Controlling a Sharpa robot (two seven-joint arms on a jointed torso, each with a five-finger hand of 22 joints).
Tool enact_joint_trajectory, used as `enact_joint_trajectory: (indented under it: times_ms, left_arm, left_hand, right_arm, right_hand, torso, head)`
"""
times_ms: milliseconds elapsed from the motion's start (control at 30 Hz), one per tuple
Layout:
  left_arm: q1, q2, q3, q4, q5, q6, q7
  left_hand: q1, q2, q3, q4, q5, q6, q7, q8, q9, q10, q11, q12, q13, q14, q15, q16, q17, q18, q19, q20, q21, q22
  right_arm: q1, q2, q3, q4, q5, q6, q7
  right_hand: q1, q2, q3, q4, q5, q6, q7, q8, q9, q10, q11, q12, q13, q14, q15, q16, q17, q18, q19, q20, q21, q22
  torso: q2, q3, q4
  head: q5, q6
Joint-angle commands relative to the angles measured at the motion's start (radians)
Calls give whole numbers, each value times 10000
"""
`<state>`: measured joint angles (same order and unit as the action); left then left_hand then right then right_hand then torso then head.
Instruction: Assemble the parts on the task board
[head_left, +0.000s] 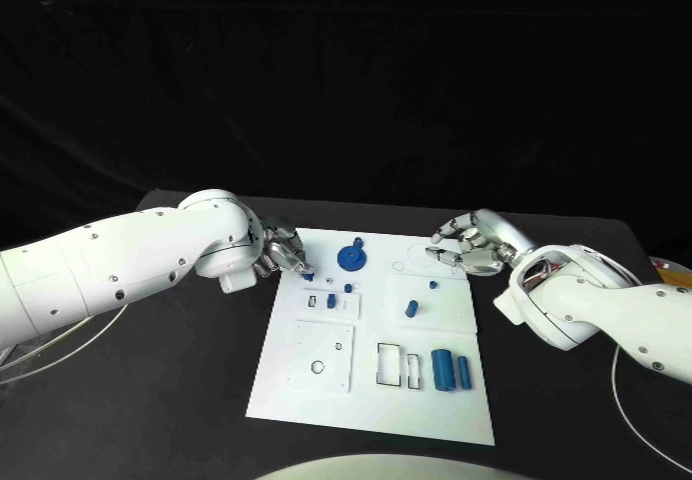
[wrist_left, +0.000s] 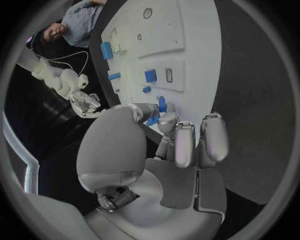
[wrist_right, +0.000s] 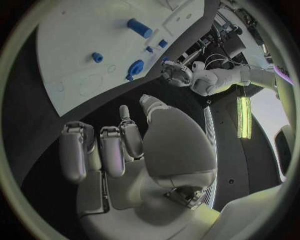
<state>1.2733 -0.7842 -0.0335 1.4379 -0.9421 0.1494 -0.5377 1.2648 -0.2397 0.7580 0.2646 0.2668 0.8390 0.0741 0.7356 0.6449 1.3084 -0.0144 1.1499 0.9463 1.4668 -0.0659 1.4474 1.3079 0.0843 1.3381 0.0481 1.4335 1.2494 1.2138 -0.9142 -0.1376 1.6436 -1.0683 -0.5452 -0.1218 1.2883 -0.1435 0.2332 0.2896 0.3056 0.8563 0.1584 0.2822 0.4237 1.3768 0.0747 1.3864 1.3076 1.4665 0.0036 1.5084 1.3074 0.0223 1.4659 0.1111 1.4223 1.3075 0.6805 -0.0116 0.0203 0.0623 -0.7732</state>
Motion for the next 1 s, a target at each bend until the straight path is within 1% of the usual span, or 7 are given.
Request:
enact_joint_trajectory:
  times_ms: [33, 200, 367, 433, 533, 733, 1000]
  left_arm:
    - [-47, -164, 5, 359, -238, -179, -11]
    - [-133, -323, -8, 678, -722, -298, 40]
    - [-257, -354, -23, 854, -1262, -408, 93]
    - [-291, -346, -31, 881, -1352, -434, 101]
    - [-368, -326, -69, 937, -1590, -503, 110]
    - [-488, -258, -149, 992, -1820, -583, 121]
    - [-546, -206, -191, 1021, -1951, -467, 55]
  left_hand:
    - [-115, -20, 1339, -1154, 34, 175, -221, 414, 1211, 105, -86, 133, 90, 499, -119, 11, 526, -121, 47, -68, 43, 40]
    - [-236, -120, 1518, -1192, 34, 217, -264, 523, 1257, 199, -126, 221, 194, 501, -151, 10, 527, -140, 107, -87, 83, 128]
    - [-362, -205, 1669, -1217, 38, 278, -312, 652, 1320, 306, -166, 322, 313, 505, -184, 12, 532, -155, 158, -104, 118, 203]
    - [-375, -213, 1683, -1218, 39, 284, -317, 665, 1328, 313, -171, 327, 319, 505, -187, 11, 532, -159, 169, -106, 125, 220]
    - [-427, -245, 1775, -1236, 47, 306, -343, 728, 1366, 359, -195, 370, 372, 508, -207, 15, 539, -168, 200, -115, 145, 264]
    - [-533, -313, 1938, -1262, 47, 345, -381, 836, 1440, 414, -230, 415, 430, 509, -237, 13, 539, -175, 227, -134, 165, 305]
    - [-631, -350, 2042, -1277, 39, 386, -416, 922, 1502, 480, -258, 477, 510, 511, -261, 12, 540, -182, 250, -149, 182, 340]
  right_arm:
    - [-15, 7, -1, -12, -85, 147, 65]
    - [-23, 6, -1, -11, -84, 146, 65]
    - [-39, 13, -1, -8, -83, 144, 71]
    - [-44, 14, -1, -8, -83, 144, 73]
    - [-55, 14, -1, -7, -84, 145, 76]
    - [-73, 13, -1, -2, -84, 146, 85]
    - [-84, 7, -1, 1, -84, 148, 88]
  right_hand:
    - [-39, 13, -63, -5, 57, -13, -11, 37, 9, -43, 2, -38, 381, 602, -18, -66, 725, 152, 206, -29, -52, 1951]
    - [-39, 13, -63, -5, 57, -13, -11, 37, 9, -43, 2, -38, 381, 602, -18, -66, 725, 152, 206, -29, -52, 1951]
    - [-39, 13, -63, -5, 57, -13, -11, 37, 9, -43, 2, -38, 381, 602, -18, -66, 725, 152, 206, -29, -52, 1951]
    - [-58, 21, -71, -3, 58, -12, -13, 44, 11, -50, 0, -47, 371, 600, -20, -73, 715, 155, 200, -32, -68, 1945]
    - [-58, 21, -71, -3, 58, -12, -13, 44, 11, -50, 0, -47, 371, 600, -20, -73, 715, 155, 200, -32, -68, 1945]
    - [-58, 21, -71, -3, 58, -12, -13, 44, 11, -50, 0, -47, 371, 600, -20, -73, 715, 155, 200, -32, -68, 1945]
    - [-58, 21, -71, -3, 58, -12, -13, 44, 11, -50, 0, -47, 371, 600, -20, -73, 715, 155, 200, -32, -68, 1945]
  torso:
    - [16, -18, -15]
    - [3, -19, 1]
    - [9, -38, -12]
    - [12, -38, -19]
    - [20, -28, -32]
    - [23, -22, -23]
    - [31, -12, -32]
  head:
    - [38, -21]
    - [57, -39]
    - [94, -55]
    - [102, -56]
    - [107, -44]
    - [107, -51]
    - [121, -69]
